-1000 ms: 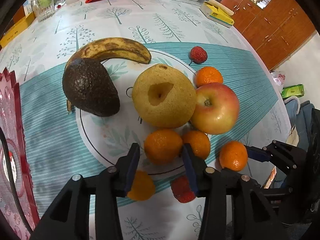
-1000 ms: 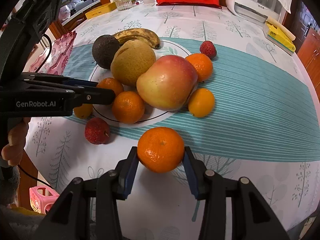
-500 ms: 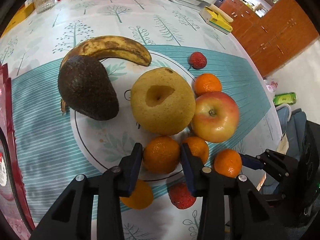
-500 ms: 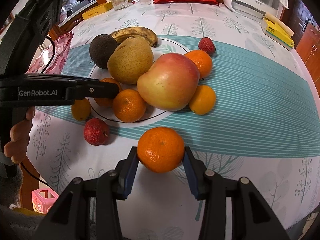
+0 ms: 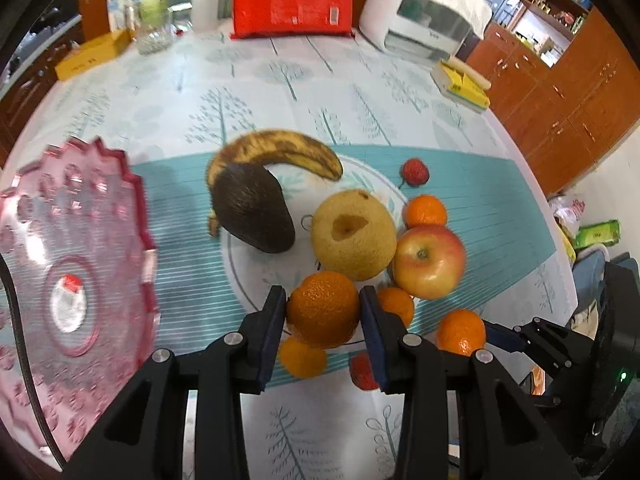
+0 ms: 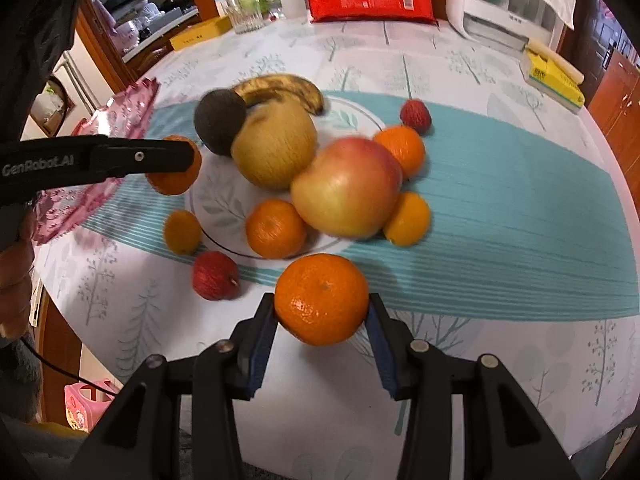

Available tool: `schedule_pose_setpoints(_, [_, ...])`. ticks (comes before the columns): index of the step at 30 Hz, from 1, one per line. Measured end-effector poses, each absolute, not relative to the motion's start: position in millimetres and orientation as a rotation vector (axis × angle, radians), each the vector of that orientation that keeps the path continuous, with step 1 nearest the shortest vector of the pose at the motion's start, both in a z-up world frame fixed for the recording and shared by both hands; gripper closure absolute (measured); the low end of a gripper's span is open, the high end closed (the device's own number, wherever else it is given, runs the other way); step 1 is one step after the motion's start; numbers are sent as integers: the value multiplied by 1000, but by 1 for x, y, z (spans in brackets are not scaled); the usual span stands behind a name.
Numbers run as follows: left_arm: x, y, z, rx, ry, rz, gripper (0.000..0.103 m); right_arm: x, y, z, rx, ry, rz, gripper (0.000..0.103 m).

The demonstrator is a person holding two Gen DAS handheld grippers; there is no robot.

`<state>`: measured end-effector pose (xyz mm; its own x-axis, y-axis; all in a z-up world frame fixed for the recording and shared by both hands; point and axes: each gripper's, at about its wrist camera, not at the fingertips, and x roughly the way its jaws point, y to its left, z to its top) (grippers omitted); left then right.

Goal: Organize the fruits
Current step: 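Carry both held oranges over the pink glass bowl with both tools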

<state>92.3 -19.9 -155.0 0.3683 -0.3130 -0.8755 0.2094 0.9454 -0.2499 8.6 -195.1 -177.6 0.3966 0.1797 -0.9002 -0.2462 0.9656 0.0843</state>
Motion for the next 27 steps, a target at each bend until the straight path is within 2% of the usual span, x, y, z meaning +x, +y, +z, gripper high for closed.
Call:
schedule_pose_setpoints(7, [60,3,-113,-116,1087,-257,67,4,-175,-134,-85,1050,343,58])
schedule_pose_setpoints(16, [17,62,-87,-143,1071,-127,67,-3,-113,-88,-189,938,480,58])
schedule_pose_setpoints(27, [19,158,-80,-157,1069,9,67,20,-14,-75,-254,927,575,58])
